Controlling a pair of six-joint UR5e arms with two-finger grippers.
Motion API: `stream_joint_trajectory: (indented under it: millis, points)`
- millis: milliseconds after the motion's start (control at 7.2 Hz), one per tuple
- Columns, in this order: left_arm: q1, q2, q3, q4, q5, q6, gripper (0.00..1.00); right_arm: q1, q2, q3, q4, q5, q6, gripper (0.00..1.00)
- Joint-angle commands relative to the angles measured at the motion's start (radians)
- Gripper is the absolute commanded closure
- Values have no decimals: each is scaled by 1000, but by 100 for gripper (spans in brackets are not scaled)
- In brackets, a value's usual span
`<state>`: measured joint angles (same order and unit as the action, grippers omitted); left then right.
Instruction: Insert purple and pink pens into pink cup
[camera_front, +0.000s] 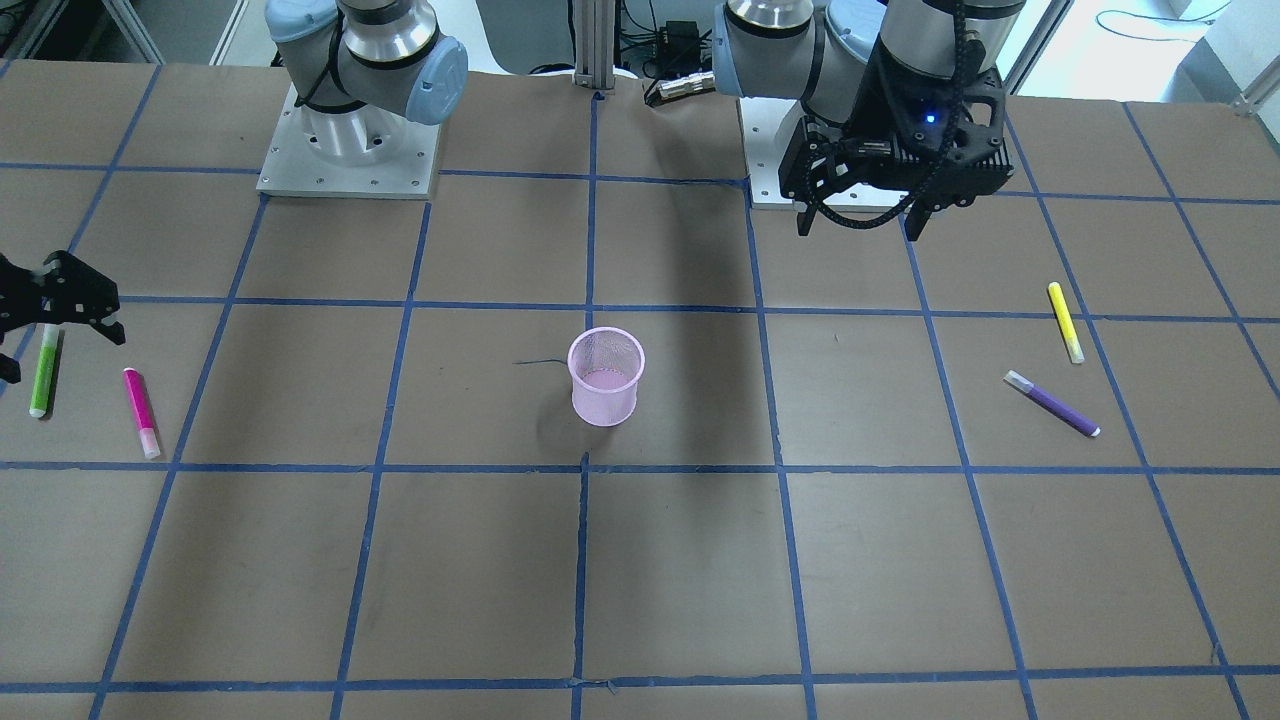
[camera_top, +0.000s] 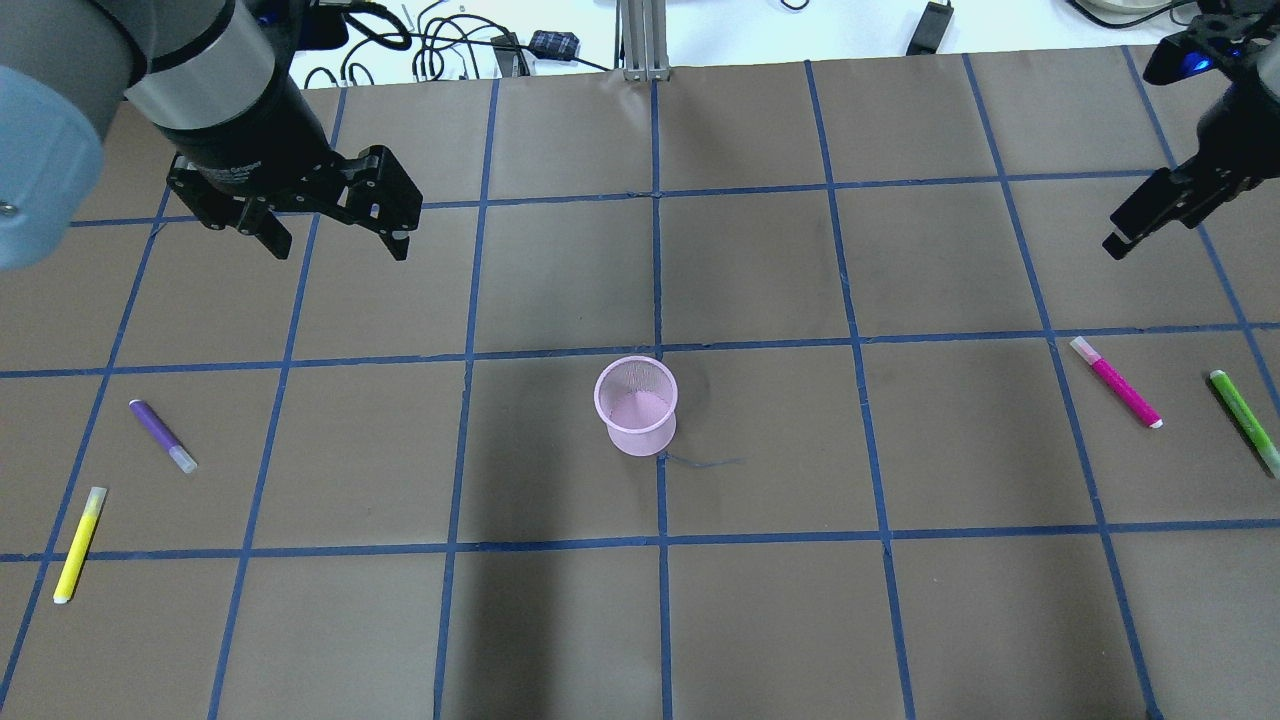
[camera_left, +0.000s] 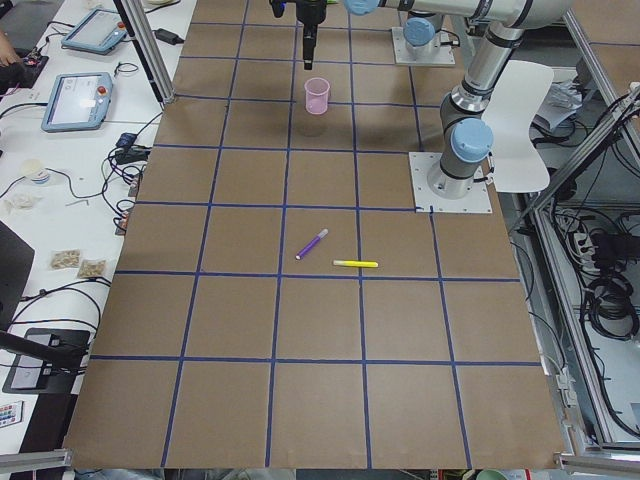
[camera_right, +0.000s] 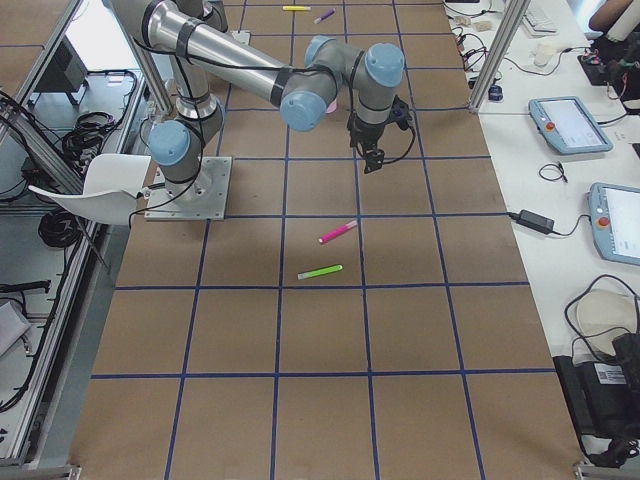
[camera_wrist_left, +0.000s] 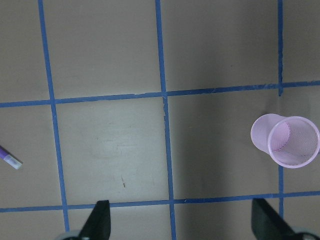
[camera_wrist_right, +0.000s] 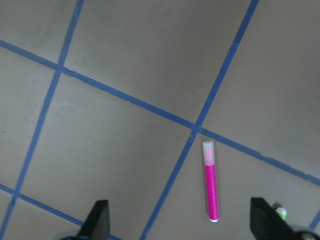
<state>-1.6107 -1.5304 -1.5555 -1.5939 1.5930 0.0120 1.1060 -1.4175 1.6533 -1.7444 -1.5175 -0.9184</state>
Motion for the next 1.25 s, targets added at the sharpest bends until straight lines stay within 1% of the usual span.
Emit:
stream_joint_trajectory:
  millis: [0,139,417,556,694,833,1111]
  points:
    - [0,0,0,-1,-1,-3,0,-105,29,107,-162,10,-244,0]
    - [0,-2,0,-1,-1,-3,0,-109,37,150,-273,-7,-250,0]
    - [-1,1,0,-1,2,-3,0,-115,69,242,-326,3,-279,0]
    - [-2,3,0,-1,2,-3,0,-117,101,276,-413,-7,-290,0]
    - [-2,-4,0,-1,1,-3,0,-148,121,304,-459,-4,-327,0]
    - [-5,-2,0,-1,2,-3,0,-187,144,327,-465,3,-335,0]
    - [-5,3,0,-3,4,-3,0,-196,150,373,-493,0,-336,0]
